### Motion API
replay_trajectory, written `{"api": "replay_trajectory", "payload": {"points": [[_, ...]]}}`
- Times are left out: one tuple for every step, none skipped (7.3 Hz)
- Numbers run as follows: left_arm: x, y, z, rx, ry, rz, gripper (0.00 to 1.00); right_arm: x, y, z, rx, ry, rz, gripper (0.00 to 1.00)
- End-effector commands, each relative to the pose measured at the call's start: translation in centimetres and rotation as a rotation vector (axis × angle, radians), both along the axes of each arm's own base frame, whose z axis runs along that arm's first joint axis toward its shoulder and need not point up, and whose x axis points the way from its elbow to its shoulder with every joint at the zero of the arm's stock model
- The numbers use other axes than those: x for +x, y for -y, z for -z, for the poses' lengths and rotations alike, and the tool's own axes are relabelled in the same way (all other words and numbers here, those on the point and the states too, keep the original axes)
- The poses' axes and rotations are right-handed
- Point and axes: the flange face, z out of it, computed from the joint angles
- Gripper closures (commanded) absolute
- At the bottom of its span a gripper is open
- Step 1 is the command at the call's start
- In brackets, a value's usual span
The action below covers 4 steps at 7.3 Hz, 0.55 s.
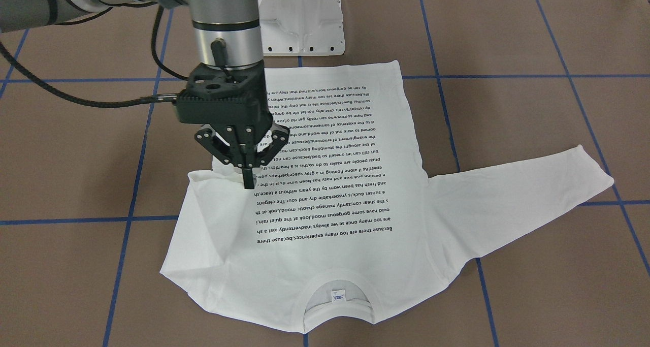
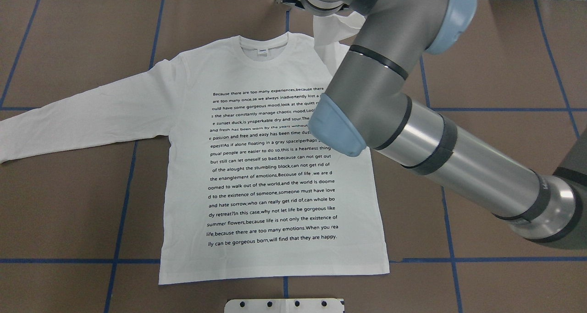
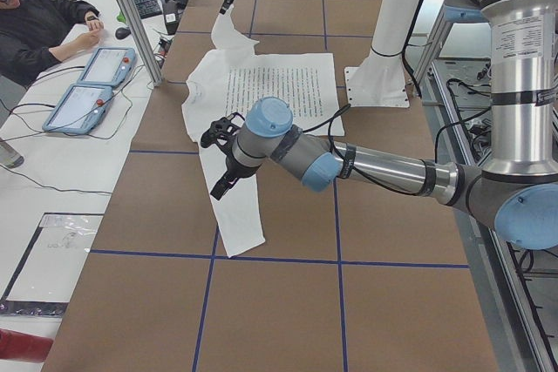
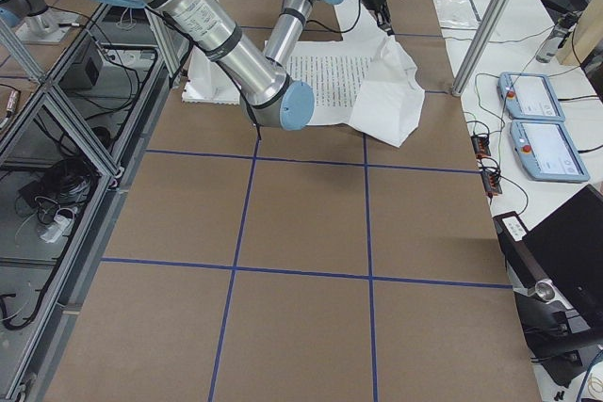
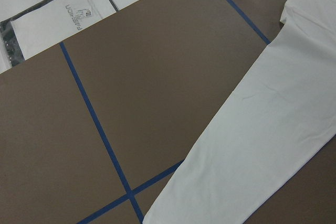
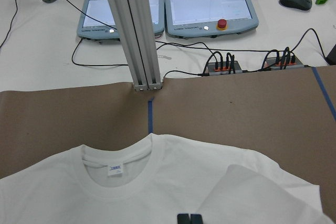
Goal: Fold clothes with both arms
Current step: 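Carry the sleeve with the right gripper across the shirt toward the collar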
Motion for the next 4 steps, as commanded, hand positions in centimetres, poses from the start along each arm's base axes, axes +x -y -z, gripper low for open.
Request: {"api": "replay_trajectory", "payload": {"points": [[0.0, 0.0, -0.2, -0.003, 0.001, 0.001, 0.0, -7.7, 0.5, 6.4, 0.014, 0.023, -0.034, 1.0], [0.0, 0.0, -0.2, -0.006, -0.001, 0.001, 0.0, -10.6, -0.8, 6.9, 0.057, 0.028, -0.069, 1.0], [0.1, 0.0, -0.3, -0.007, 0.001, 0.0, 0.0, -12.0, -1.6, 7.6, 0.069, 0.03, -0.066, 1.0], [0.0, 0.1, -0.3, -0.007, 0.001, 0.002, 0.0, -14.3, -3.1, 7.3, 0.08, 0.014, -0.061, 1.0]]}}
